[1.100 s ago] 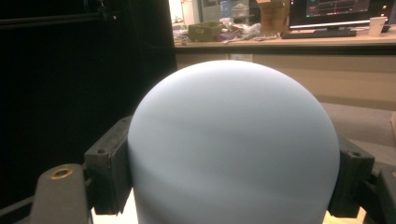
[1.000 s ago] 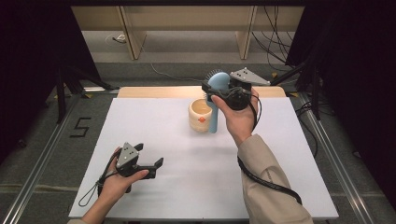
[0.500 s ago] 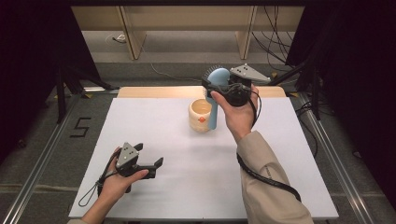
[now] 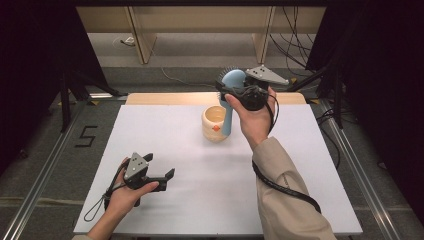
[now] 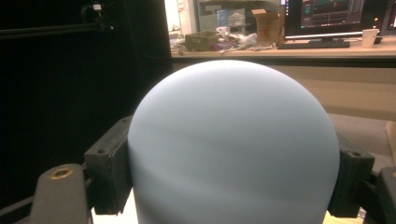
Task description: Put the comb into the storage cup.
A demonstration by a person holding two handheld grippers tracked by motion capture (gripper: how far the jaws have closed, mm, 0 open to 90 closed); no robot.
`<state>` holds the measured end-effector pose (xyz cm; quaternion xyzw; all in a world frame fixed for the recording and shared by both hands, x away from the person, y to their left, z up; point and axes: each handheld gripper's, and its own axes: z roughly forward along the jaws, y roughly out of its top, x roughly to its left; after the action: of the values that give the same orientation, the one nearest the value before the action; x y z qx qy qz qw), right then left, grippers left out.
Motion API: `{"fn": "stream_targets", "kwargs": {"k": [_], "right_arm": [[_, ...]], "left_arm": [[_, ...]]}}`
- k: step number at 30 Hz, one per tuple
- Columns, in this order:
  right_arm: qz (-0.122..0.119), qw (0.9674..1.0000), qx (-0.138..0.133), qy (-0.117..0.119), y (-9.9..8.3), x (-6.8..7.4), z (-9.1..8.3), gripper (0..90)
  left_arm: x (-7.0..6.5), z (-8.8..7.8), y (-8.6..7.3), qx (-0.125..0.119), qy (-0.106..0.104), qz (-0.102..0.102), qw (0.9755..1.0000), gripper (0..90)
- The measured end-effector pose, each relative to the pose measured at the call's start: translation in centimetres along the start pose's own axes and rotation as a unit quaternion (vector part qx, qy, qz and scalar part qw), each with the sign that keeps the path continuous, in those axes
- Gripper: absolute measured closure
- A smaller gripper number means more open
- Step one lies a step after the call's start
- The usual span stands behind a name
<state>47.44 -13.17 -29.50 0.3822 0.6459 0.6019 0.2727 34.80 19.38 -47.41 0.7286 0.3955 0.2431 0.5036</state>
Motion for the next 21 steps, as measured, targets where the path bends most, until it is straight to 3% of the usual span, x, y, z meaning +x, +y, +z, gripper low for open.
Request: {"fn": "stream_targets", "kwargs": {"k": [21], "right_arm": [[-0.001,1.0,-0.008,-0.006,0.47,0.04,0.69,21.4]], "left_arm": [[0.01,0.0,-0.01,0.0,0.0,-0.001,1.0,4.6]]}}
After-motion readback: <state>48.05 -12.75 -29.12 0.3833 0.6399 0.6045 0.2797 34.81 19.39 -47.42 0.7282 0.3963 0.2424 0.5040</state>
